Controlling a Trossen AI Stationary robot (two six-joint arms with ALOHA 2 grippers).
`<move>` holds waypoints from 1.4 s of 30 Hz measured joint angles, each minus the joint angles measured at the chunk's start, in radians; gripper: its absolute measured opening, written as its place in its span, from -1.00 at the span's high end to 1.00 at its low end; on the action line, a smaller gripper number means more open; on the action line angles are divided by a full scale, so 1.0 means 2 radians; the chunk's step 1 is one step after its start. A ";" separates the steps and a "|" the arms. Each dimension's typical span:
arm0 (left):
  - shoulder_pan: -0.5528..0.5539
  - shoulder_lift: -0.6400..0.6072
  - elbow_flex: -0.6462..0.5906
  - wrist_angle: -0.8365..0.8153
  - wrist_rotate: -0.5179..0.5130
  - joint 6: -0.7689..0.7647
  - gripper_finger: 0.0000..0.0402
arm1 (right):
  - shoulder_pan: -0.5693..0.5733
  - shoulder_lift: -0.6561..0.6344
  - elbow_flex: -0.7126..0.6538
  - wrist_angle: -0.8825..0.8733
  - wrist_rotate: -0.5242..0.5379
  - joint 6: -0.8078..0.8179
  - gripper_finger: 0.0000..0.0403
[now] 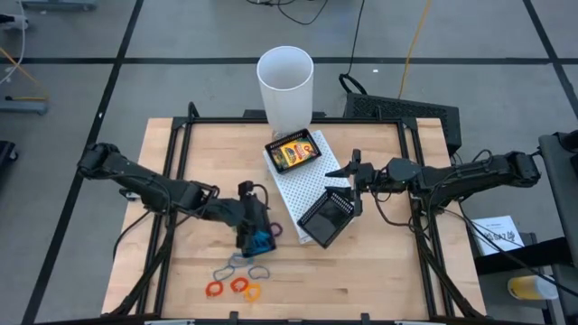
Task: Pick & Place Office Desk Supplies
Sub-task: Put the black bin on the shelf
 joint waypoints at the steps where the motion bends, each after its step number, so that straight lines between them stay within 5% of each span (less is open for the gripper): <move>1: 0.000 0.000 0.000 -0.011 0.000 -0.008 -0.18 | 0.000 0.000 0.000 0.000 0.000 0.000 0.18; 13: -0.007 0.013 -0.023 -0.217 -0.047 -0.229 -0.18 | 0.000 0.000 0.000 -0.004 0.000 -0.002 0.18; 24: 0.023 0.016 -0.094 -0.121 0.002 -0.215 -0.13 | 0.000 0.000 0.000 -0.007 0.000 -0.002 0.18; 29: 0.032 0.026 -0.125 -0.077 0.028 -0.214 0.05 | 0.000 0.000 0.000 -0.007 0.000 -0.002 0.18; 42: 0.056 0.030 -0.128 -0.081 0.003 -0.225 0.58 | 0.000 0.000 0.000 -0.008 0.000 -0.002 0.18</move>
